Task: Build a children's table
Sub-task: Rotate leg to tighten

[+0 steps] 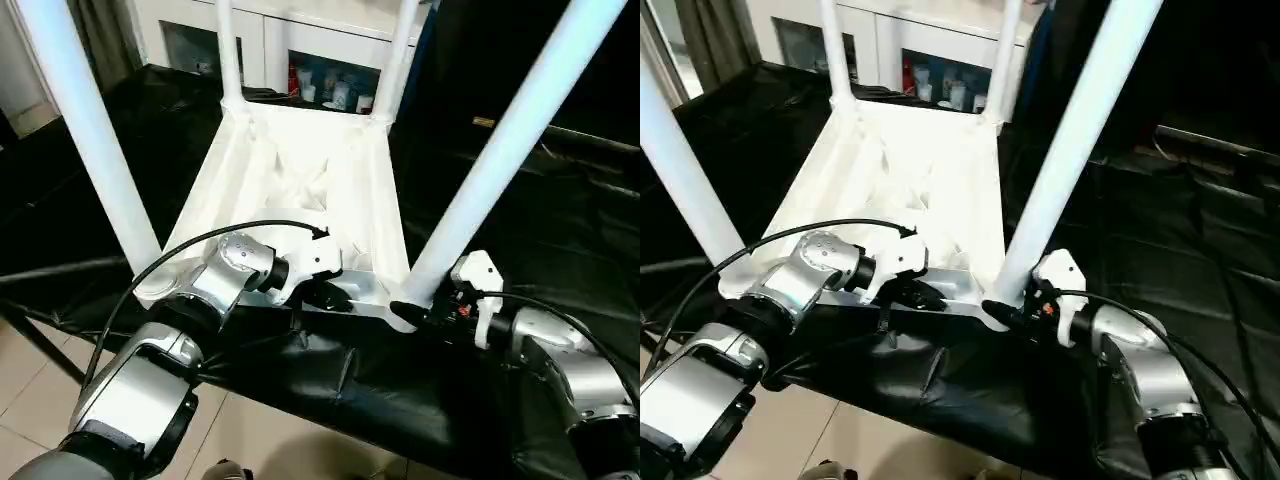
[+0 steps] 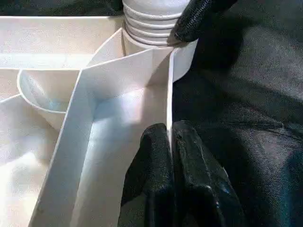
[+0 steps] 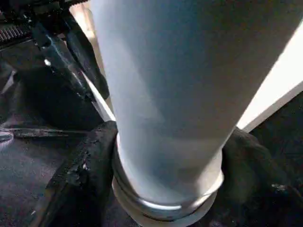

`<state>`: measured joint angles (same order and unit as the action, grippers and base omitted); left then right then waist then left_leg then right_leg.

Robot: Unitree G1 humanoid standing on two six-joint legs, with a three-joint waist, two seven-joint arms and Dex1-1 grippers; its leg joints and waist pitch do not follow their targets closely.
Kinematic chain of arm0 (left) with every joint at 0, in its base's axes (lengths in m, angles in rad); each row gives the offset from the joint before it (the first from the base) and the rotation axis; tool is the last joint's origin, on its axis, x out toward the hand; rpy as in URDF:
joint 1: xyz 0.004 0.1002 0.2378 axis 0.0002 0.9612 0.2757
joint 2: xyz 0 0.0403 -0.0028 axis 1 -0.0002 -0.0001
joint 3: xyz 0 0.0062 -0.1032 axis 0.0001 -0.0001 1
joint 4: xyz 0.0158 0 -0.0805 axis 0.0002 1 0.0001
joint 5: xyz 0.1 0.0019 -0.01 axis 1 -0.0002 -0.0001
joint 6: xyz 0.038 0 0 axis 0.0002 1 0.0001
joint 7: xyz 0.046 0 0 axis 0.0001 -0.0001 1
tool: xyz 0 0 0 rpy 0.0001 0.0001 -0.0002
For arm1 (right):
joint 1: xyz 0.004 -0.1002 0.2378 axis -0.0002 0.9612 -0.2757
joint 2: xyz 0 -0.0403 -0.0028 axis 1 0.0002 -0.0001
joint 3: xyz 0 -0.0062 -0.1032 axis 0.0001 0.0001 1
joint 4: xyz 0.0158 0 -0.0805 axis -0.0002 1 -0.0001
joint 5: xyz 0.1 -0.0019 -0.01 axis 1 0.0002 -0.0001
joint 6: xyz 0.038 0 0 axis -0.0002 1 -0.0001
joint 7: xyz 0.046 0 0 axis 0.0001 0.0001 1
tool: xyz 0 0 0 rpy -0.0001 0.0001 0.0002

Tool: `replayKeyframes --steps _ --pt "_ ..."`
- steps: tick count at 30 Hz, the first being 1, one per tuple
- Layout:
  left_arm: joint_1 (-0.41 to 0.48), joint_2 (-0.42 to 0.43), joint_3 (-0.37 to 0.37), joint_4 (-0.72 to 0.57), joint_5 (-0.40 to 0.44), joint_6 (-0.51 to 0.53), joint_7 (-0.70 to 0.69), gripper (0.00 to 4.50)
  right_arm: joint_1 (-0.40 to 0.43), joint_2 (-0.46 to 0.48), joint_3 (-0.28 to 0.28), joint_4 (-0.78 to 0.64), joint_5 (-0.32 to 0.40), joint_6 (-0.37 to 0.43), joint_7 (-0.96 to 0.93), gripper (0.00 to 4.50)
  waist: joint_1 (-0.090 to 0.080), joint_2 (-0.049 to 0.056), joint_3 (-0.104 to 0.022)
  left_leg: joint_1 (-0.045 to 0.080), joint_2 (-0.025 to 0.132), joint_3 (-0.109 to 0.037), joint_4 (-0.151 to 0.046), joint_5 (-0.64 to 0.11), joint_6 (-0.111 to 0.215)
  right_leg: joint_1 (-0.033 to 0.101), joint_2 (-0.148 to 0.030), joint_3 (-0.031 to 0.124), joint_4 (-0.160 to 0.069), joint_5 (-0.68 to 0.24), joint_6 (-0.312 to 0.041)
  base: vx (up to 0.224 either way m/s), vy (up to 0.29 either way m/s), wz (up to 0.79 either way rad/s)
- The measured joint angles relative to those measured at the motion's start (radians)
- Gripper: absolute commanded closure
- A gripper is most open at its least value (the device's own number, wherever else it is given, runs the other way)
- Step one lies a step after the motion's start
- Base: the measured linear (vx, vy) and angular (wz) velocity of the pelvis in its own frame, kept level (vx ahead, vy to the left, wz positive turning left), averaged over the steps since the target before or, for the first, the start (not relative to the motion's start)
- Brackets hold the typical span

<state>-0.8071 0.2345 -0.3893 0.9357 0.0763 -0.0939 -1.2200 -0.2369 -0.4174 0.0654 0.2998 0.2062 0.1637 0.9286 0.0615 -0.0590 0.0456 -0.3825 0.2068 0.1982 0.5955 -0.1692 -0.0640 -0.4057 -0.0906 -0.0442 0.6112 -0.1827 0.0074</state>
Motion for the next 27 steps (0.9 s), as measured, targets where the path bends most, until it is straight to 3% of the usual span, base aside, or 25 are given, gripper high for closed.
replayKeyframes --steps 3,5,8,14,15,18,22,27 --pt "0.005 0.001 0.009 0.0 0.004 0.009 0.022 4.5 -0.001 0.023 -0.001 0.016 -0.007 -0.018 -0.042 1.76 -0.005 0.0 0.0 0.001 0.0 0.0 0.0 0.0 0.0 0.0 0.0 0.0 0.0 -0.002 0.004 0.0 0.0 0.0" --pt "0.006 -0.005 0.023 0.003 0.012 0.025 0.087 4.5 -0.018 0.091 -0.021 0.05 -0.019 -0.029 -0.153 1.76 -0.015 0.001 0.0 0.002 0.0 0.0 0.0 0.0 0.0 0.0 0.0 0.0 0.0 -0.002 0.004 0.0 0.0 0.0" --pt "0.005 -0.033 0.037 0.005 0.028 0.059 0.203 4.5 -0.068 0.183 -0.056 0.128 -0.032 -0.038 -0.319 1.77 -0.03 0.001 -0.001 0.005 -0.001 -0.001 0.0 0.0 0.0 -0.001 -0.001 -0.002 -0.002 -0.003 0.005 0.0 0.0 0.0" --pt "0.003 -0.099 0.061 0.012 0.051 0.127 0.367 4.5 -0.194 0.297 -0.069 0.284 -0.096 -0.046 -0.561 1.77 -0.043 0.003 -0.002 0.012 -0.002 -0.007 -0.005 0.0 0.0 0.003 -0.002 -0.008 -0.016 -0.003 0.005 0.0 0.0 0.0" --pt "0.002 -0.108 0.062 0.012 0.055 0.132 0.383 4.5 -0.207 0.298 -0.067 0.301 -0.103 -0.05 -0.571 1.77 -0.044 0.003 -0.003 0.012 -0.002 -0.008 -0.007 0.0 0.0 0.004 -0.002 -0.01 -0.022 -0.003 0.005 0.0 0.0 0.0" --pt "0.005 -0.116 0.068 0.011 0.058 0.138 0.395 4.5 -0.224 0.297 -0.067 0.339 -0.121 -0.084 -0.56 1.08 -0.043 0.005 -0.004 0.014 -0.003 -0.007 -0.012 0.0 0.0 0.007 -0.002 -0.01 -0.032 -0.003 0.005 0.0 0.0 0.0" --pt "0.011 -0.116 0.071 0.002 0.058 0.137 0.395 4.5 -0.225 0.295 -0.067 0.354 -0.139 -0.113 -0.536 0.66 -0.043 0.005 -0.004 0.015 -0.003 -0.003 -0.012 0.0 0.0 0.007 -0.002 -0.008 -0.033 -0.001 0.002 0.0 0.0 0.0" --pt "0.042 -0.076 0.08 -0.048 0.048 0.106 0.327 4.5 -0.227 0.23 -0.045 0.375 -0.12 -0.159 -0.359 0.66 -0.042 0.003 -0.003 0.015 -0.002 -0.002 -0.017 0.0 0.0 0.003 -0.002 -0.009 -0.033 0.003 -0.003 0.0 0.0 0.0"
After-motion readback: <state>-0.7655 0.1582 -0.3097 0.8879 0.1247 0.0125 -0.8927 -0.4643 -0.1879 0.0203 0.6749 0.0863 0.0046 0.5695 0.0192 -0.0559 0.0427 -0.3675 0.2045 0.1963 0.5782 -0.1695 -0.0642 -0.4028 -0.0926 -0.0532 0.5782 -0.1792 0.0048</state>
